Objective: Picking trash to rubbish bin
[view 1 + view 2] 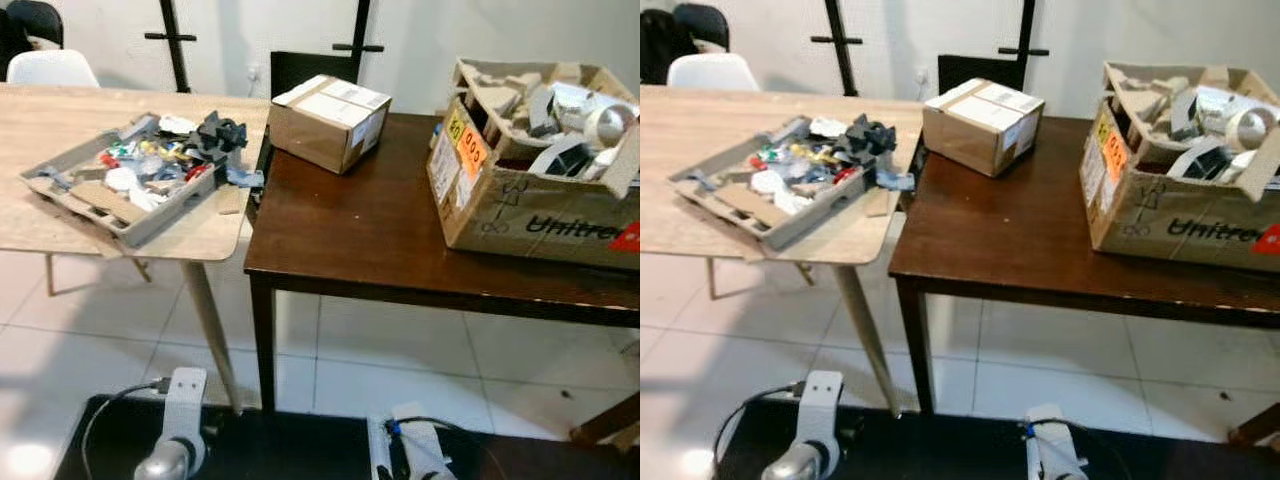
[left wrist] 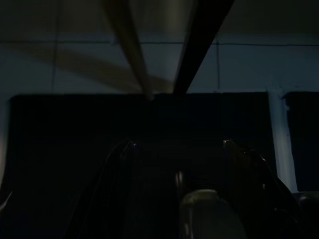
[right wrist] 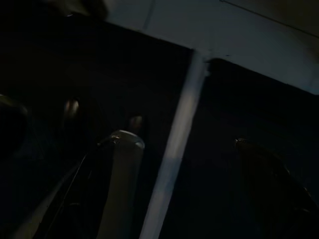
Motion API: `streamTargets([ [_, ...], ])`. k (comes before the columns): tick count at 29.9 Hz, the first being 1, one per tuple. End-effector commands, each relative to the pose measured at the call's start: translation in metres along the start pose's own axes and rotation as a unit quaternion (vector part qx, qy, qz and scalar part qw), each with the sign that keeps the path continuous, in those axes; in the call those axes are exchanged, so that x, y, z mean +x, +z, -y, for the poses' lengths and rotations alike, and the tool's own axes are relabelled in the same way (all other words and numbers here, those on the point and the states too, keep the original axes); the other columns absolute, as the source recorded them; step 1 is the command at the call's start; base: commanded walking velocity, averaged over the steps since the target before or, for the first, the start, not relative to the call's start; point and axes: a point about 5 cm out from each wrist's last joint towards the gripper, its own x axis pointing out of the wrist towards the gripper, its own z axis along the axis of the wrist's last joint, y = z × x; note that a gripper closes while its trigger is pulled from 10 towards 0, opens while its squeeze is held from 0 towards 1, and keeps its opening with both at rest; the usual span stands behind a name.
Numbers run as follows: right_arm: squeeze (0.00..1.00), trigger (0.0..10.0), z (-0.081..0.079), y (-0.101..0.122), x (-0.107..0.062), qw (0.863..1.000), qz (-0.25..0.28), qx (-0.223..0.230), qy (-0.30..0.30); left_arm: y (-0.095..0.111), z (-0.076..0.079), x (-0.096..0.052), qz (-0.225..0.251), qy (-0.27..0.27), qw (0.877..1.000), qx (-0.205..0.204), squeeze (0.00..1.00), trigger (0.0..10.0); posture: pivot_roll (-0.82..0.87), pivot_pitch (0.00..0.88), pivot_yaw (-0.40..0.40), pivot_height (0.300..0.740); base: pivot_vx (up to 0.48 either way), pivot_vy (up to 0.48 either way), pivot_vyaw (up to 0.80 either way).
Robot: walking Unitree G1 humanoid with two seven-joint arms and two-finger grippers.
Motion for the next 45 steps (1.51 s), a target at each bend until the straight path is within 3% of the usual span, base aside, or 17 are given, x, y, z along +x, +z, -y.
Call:
streamTargets([
  [1, 0.0, 10.0, -0.004, -0.006, 0.0, 1.0, -0.01, 0.009, 0.001, -0.006, 0.001, -0.002, -0.01, 0.0, 1.0, -0.002, 0.0, 10.0, 0.1, 0.072, -0.014, 0.74, 0.3, 0.0, 0.0],
  [19, 0.0, 10.0, -0.006, -0.007, 0.0, 1.0, -0.013, 0.008, -0.004, -0.006, -0.001, -0.002, -0.009, 0.002, 1.0, 0.015, 0.0, 10.0, 0.11, 0.069, -0.01, 0.74, 0.128, 0.0, 0.0],
  [26, 0.0, 10.0, 0.001, -0.009, -0.001, 0.991, -0.004, 0.115, -0.062, 0.002, -0.007, -0.001, -0.009, -0.007, 0.999, 0.037, 0.0, 10.0, 0.12, 0.067, 0.045, 0.74, 0.0, 0.0, 0.0],
  [30, 0.0, 10.0, 0.004, -0.011, -0.002, 0.987, -0.002, 0.138, -0.076, 0.005, -0.01, 0.0, -0.009, -0.01, 0.999, 0.047, 0.0, 10.0, 0.12, 0.066, 0.067, 0.74, 0.0, 0.0, 0.0],
  [38, 0.0, 10.0, 0.004, -0.015, -0.004, 0.989, 0.001, 0.124, -0.08, 0.011, -0.01, 0.002, -0.011, -0.016, 0.998, 0.053, 0.0, 10.0, 0.1, 0.072, 0.081, 0.74, 0.0, 0.0, 0.0],
  [45, 0.0, 10.0, 0.011, -0.01, -0.005, 0.992, 0.011, 0.1, -0.08, 0.007, 0.004, 0.005, -0.018, -0.029, 0.999, 0.029, 0.0, 10.0, 0.07, 0.087, 0.045, 0.74, 0.0, 0.0, 0.0],
])
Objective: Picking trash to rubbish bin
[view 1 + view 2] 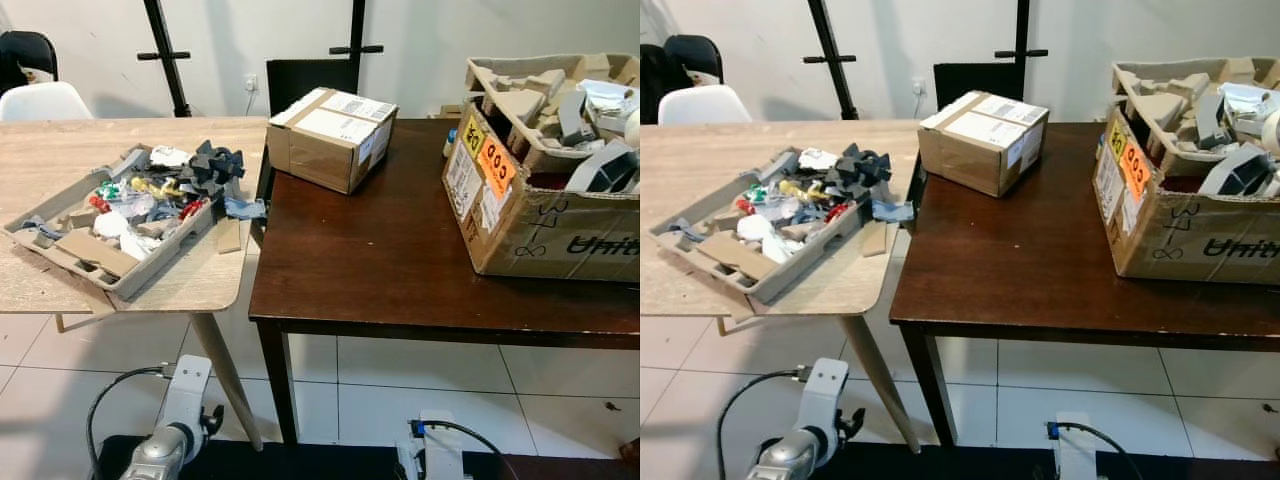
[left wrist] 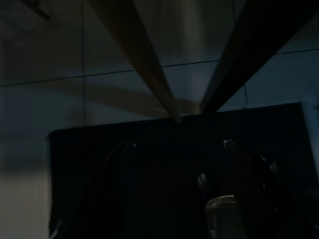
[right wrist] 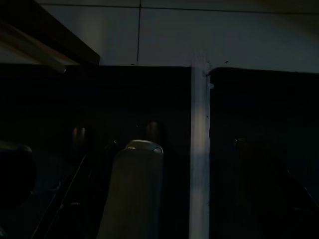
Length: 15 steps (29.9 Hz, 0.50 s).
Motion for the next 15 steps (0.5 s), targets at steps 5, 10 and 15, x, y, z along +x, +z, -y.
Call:
streamTargets([
  [5, 0.0, 10.0, 0.0007, 0.0016, 0.0001, 1.0, 0.003, -0.011, 0.007, -0.0115, 0.0048, -0.0021, -0.018, -0.002, 1.0, -0.017, 0.0, 10.0, 0.08, 0.091, 0.029, 0.74, 0.0, 0.0, 0.0],
  [10, 0.0, 10.0, -0.0007, 0.0012, 0.0001, 1.0, 0.002, -0.015, 0.011, -0.0157, 0.0028, -0.0041, -0.023, 0.001, 1.0, -0.02, 0.0, 10.0, 0.09, 0.092, 0.027, 0.74, 0.0, 0.055, 0.0],
  [15, 0.0, 10.0, -0.0028, -0.0006, -0.0001, 1.0, -0.001, -0.018, 0.014, -0.0171, 0.0001, -0.005, -0.026, 0.004, 0.999, -0.02, 0.0, 10.0, 0.09, 0.088, 0.029, 0.74, 0.0, 0.279, 0.0],
])
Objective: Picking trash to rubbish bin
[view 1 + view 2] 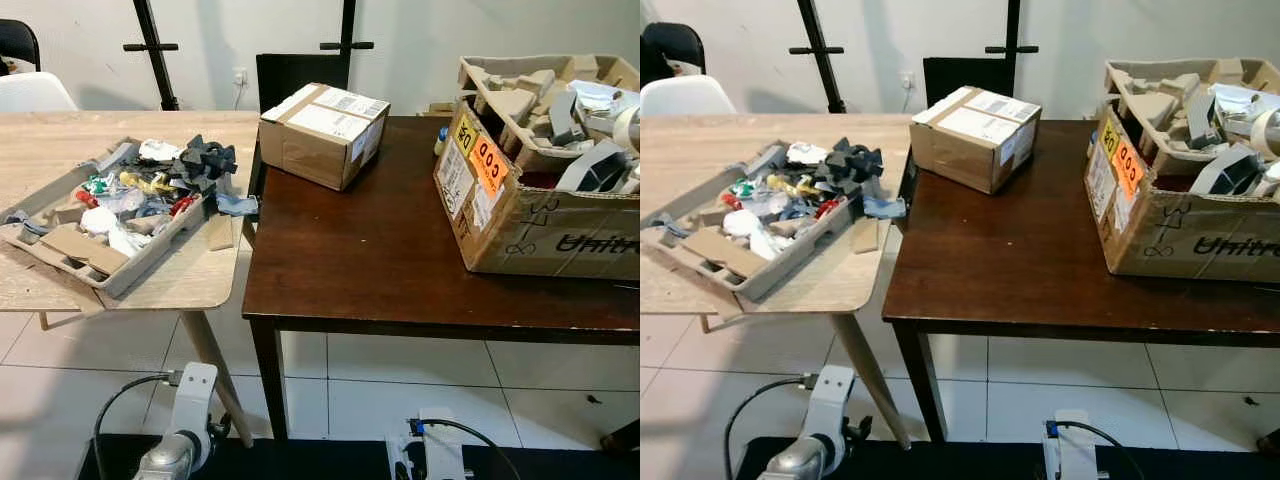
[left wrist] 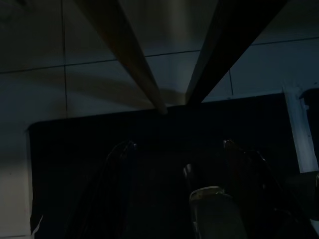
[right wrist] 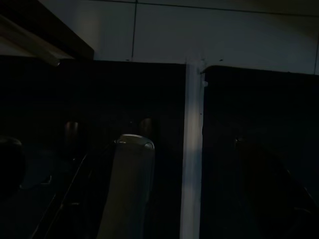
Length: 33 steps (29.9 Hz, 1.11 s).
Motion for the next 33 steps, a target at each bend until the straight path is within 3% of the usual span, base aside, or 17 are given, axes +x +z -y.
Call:
streamTargets([
  [1, 0.0, 10.0, -0.0047, -0.0027, -0.0003, 1.0, -0.004, -0.003, 0.007, -0.0079, -0.0054, -0.0031, -0.015, 0.007, 1.0, -0.007, 0.0, 10.0, 0.09, 0.087, 0.03, 0.74, 0.0, 0.326, 0.0],
  [33, 0.0, 10.0, -0.0061, -0.0004, 0.0005, 1.0, -0.004, -0.006, 0.012, -0.0069, -0.0071, -0.0029, -0.017, 0.009, 1.0, -0.005, 0.0, 10.0, 0.09, 0.08, 0.029, 0.74, 0.0, 0.336, 0.0],
])
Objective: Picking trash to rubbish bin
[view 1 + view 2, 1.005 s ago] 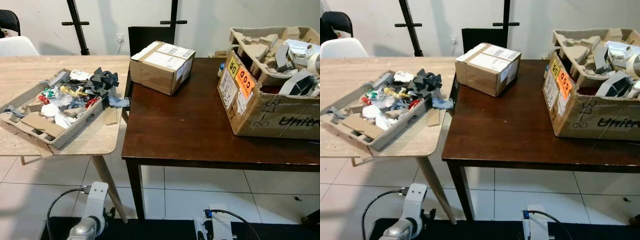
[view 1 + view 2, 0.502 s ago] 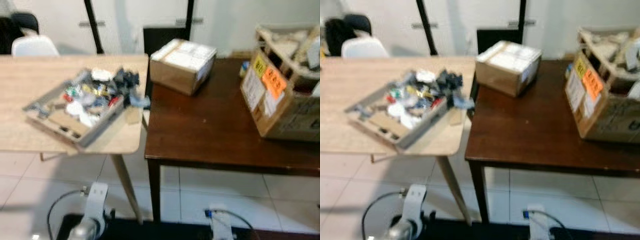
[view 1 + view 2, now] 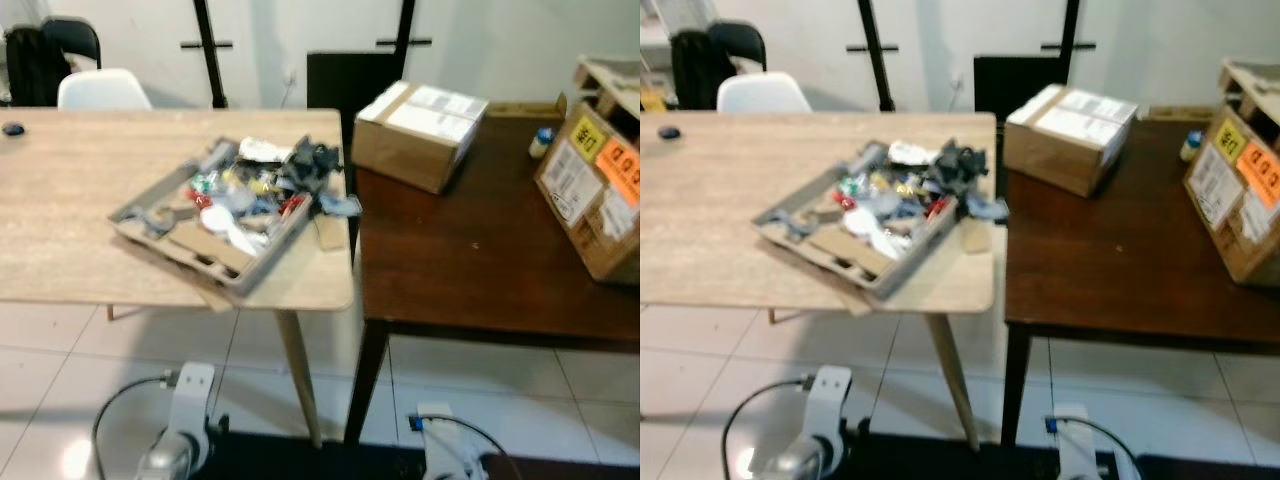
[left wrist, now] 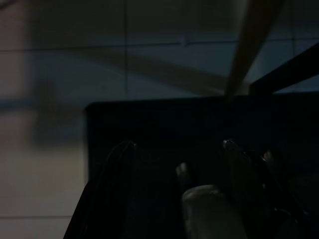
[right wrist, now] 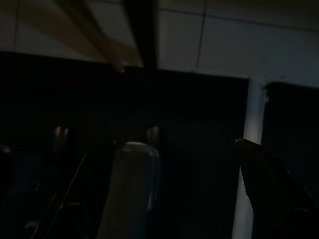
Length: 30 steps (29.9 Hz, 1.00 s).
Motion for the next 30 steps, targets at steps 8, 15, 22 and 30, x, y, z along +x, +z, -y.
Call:
streamTargets([
  [8, 0.0, 10.0, -0.0062, -0.007, -0.001, 1.0, -0.011, 0.003, 0.006, -0.0052, -0.0064, -0.0025, -0.013, 0.006, 1.0, 0.003, 0.0, 10.0, 0.09, 0.083, 0.034, 0.74, 0.0, 0.351, 0.0],
  [15, 0.0, 10.0, -0.0065, -0.0077, -0.0012, 1.0, -0.012, 0.005, 0.006, -0.0087, -0.0091, -0.0033, -0.035, 0.007, 0.999, 0.041, 0.0, 10.0, 0.09, 0.087, 0.037, 0.74, 0.0, -0.029, 0.0],
  [22, 0.0, 10.0, -0.0069, -0.0078, -0.0012, 1.0, -0.012, 0.006, 0.006, -0.0097, -0.0123, -0.0039, -0.041, 0.014, 0.998, 0.039, 0.0, 10.0, 0.1, 0.086, 0.038, 0.74, 0.0, -0.446, 0.0],
  [30, 0.0, 10.0, -0.0075, -0.0073, -0.0009, 1.0, -0.013, 0.006, 0.007, -0.008, -0.0115, -0.0033, -0.035, 0.02, 0.998, 0.041, 0.0, 10.0, 0.1, 0.085, 0.035, 0.74, 0.0, -0.03, 0.0],
])
